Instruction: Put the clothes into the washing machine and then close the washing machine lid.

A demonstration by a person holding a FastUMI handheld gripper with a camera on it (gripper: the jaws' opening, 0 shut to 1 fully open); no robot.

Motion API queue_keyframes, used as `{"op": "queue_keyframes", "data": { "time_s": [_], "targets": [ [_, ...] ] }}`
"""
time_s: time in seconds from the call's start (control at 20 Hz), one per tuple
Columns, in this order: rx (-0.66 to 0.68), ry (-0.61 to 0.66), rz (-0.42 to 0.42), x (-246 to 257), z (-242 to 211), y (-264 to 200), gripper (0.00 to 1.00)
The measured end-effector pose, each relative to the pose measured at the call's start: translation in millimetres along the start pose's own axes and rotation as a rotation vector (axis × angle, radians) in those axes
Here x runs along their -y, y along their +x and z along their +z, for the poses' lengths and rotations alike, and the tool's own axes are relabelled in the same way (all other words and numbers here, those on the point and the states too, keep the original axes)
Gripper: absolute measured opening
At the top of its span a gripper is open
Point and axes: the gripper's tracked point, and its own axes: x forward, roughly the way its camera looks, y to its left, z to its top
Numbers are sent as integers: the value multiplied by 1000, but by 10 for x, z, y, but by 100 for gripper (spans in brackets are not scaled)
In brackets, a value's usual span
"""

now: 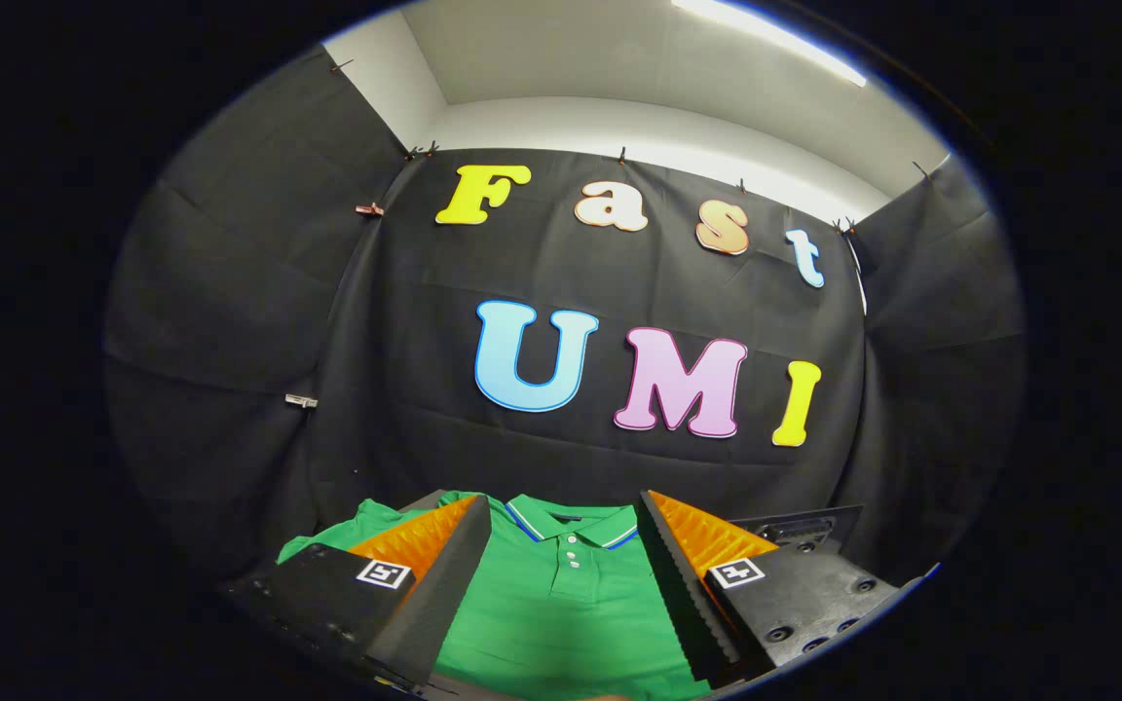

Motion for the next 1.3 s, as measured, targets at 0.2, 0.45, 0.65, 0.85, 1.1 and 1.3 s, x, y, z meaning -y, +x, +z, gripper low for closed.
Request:
{"op": "queue_keyframes", "data": {
  "time_s": [0.2,0.45,0.65,0.85,1.1,1.3],
  "targets": [
    [-52,23,-4,73,-69,114,95],
    [-279,76,27,23,-533,408,95],
    [-510,111,36,19,-995,615,95],
    [-687,148,78,-17,-1448,658,96],
    [-622,145,122,19,-1429,630,94],
    [-695,210,89,119,-1463,603,55]
  ]
}}
